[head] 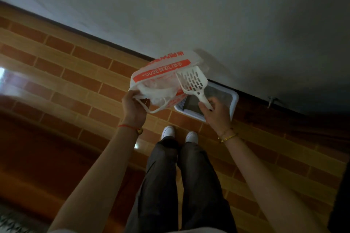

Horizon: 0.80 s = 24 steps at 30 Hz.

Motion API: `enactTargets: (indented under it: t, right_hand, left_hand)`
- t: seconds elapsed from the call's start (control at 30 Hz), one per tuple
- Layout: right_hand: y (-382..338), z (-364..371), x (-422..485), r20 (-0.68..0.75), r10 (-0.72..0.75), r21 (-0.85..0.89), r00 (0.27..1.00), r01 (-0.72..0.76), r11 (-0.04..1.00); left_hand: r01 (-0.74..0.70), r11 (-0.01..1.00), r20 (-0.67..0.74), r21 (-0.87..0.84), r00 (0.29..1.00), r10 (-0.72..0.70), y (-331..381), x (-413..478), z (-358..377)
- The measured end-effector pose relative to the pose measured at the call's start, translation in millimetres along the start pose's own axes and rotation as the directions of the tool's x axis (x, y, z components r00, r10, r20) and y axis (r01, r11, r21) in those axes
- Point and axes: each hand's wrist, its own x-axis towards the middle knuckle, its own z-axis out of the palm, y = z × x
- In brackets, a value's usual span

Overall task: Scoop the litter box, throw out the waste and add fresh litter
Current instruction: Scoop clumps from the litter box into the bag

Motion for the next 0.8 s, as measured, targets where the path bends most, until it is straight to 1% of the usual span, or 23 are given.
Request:
enactTargets:
  t: [0.13, 0.3, 0.4, 0.53, 0.8]
  right_hand:
    - [31, 46, 43, 0.037, -0.052, -0.022, 0.998, 0.053, 0.998]
    - [83, 108, 106, 0.129, -0.088, -0.044, 0.988, 0.094, 0.995]
    - [113, 143, 148, 0.161, -0.14, -0.079, 0.977, 0.154, 0.985]
    - [151, 187, 202, 0.205, -0.165, -0.129, 0.965, 0.194, 0.973]
    - [232, 251, 287, 0.231, -0.26, -0.195, 0.937, 0.307, 0.932]
  left_hand:
    - [-0.004, 0.999, -0.058, -0.049, 0.998, 0.002, -27, 52, -38]
    - [-0.037, 0.996, -0.136, -0.08, 0.99, 0.026, -63, 133, -90]
    - [-0.035, 0.993, -0.167, -0.109, 0.986, 0.017, -90, 184, -121]
    - [-0.025, 0.992, -0.209, -0.123, 0.978, -0.001, -129, 253, -160]
    - [-0.038, 0.992, -0.21, -0.117, 0.978, 0.012, -214, 368, -209]
